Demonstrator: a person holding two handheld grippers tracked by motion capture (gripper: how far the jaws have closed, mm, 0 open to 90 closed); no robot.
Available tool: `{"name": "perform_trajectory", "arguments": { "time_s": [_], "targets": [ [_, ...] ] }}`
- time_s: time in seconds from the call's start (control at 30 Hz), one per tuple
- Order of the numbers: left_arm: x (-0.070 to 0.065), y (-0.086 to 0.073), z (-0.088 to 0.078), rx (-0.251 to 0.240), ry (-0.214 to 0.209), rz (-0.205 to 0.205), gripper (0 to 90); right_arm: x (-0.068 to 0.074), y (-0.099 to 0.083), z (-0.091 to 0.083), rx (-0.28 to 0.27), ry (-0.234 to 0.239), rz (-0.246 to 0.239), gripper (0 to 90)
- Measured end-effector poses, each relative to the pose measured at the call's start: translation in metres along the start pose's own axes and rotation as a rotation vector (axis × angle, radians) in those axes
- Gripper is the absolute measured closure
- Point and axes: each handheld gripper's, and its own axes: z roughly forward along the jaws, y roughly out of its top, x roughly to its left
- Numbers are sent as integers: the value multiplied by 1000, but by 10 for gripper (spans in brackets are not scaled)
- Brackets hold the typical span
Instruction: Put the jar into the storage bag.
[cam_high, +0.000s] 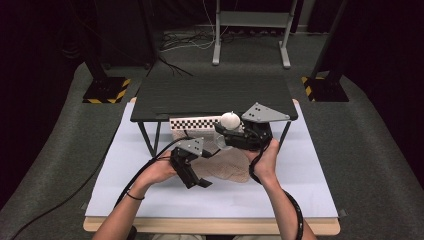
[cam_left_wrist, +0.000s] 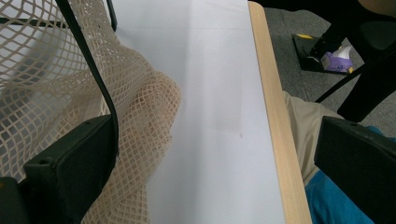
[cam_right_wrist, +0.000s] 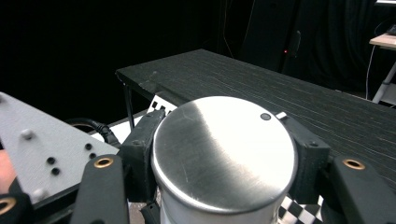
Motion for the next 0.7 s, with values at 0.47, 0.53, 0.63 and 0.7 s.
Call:
{"name": "perform_trajectory", "arguments": {
  "time_s": [0.47, 0.53, 0.63, 0.7],
  "targets": [
    [0, 0, 0, 1, 0, 1, 0, 5, 0, 27, 25, 14, -8, 392],
    [1, 0, 0, 1, 0, 1, 0, 5, 0, 30, 27, 14, -8, 392],
    [1, 0, 0, -2, -3, 2, 0, 5, -1, 34, 32, 11, -10, 392],
    [1, 0, 0, 0, 0, 4, 0, 5, -2, 37, 36, 10, -10, 392]
  ]
}}
